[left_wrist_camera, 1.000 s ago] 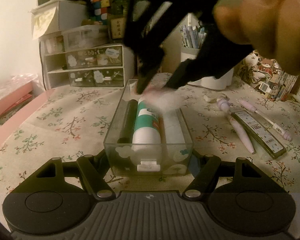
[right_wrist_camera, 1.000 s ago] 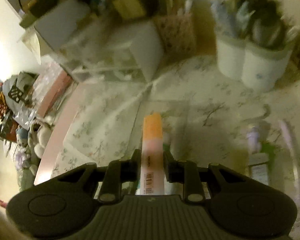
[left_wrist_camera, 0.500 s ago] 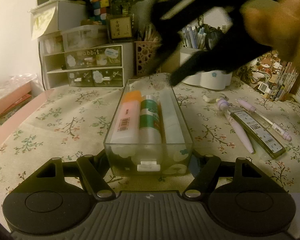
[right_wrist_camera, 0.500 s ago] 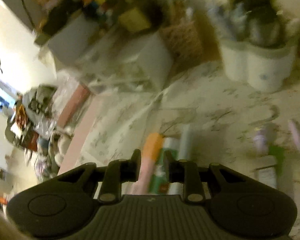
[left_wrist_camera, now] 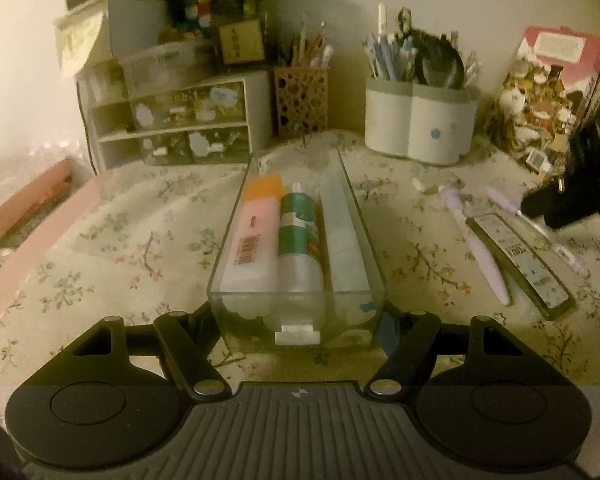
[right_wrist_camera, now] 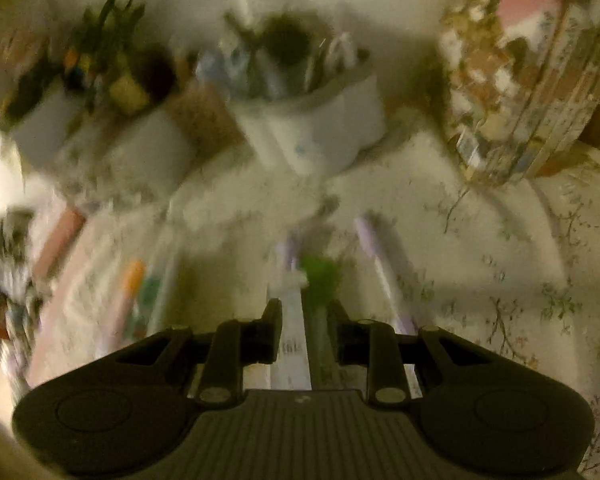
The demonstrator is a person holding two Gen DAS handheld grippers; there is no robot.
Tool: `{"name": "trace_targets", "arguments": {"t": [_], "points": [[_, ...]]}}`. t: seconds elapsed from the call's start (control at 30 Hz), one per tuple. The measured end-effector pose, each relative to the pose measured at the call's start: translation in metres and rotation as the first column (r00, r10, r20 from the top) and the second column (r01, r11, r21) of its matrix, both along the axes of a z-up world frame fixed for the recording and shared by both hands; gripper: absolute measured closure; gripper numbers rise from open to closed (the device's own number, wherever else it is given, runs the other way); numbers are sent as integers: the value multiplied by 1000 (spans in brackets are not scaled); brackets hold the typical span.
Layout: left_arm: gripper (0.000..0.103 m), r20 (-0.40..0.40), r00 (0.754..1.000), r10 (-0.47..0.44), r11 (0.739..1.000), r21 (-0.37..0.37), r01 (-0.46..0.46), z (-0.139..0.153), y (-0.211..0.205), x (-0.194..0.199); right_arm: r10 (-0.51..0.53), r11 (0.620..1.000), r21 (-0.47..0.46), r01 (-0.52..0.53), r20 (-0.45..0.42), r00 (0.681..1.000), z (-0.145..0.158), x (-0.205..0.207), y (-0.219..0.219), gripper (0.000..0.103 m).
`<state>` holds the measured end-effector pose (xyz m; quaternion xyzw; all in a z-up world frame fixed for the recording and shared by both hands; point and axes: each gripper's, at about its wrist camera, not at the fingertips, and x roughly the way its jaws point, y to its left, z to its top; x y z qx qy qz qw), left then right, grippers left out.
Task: Organize stationery
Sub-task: 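Grasp the white lead-refill pack with the right gripper and lift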
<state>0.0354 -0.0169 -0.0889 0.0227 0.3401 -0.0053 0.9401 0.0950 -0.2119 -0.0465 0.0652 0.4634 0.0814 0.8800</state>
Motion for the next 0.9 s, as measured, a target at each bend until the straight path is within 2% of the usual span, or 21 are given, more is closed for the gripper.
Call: {"name": "trace_targets", "arguments": {"t": [0.03,0.07,0.17,0.23,0.27,0.3,0.33,0.4,0.47,0.53,0.8,0.9], "points": [[31,-34,999,-2,999,-50,1,3,5,4,20,999,-30,-20,-3,1000,-2,-2,5,82],[31,-44,999,-16,999,-51,14,4,7,8,45,998,-50,-46,-8,999,-3,-3,10,82],[31,-10,1000,-29,1000,12,29,9,5,7,113,991,-66,-115,-28,993,-8,-1,18,82],[31,-52,998,-27,998,-54,24,6,11,8,111,989,-94,-114,-29,993,-10,2,20,82],[31,-51,998,-26,999,-40,24,2,9,7,113,987,-107,-116,-36,993,-11,4,22,82],[31,-13,999,-34,999,8,34,-1,3,2,116,985,-124,-120,-39,993,-13,5,24,82],[31,7,999,-34,999,24,34,-3,0,0,122,983,-132,-126,-41,992,-14,5,26,81],[31,9,1000,-21,1000,-7,21,-4,2,0,128,980,-148,-131,-28,991,-13,0,30,85],[31,25,999,-20,1000,-2,20,-5,2,-2,129,985,-114,-131,-23,991,-11,-2,28,97],[31,46,999,-17,1000,-5,17,-7,2,-5,124,985,-123,-125,-15,992,-9,-4,29,103],[31,81,996,-24,1000,-15,26,-11,3,-7,120,988,-97,-120,1,993,-7,-3,32,103],[31,80,996,-24,999,-20,26,-10,4,-7,196,978,-76,-195,3,981,-7,-5,39,102]]}}
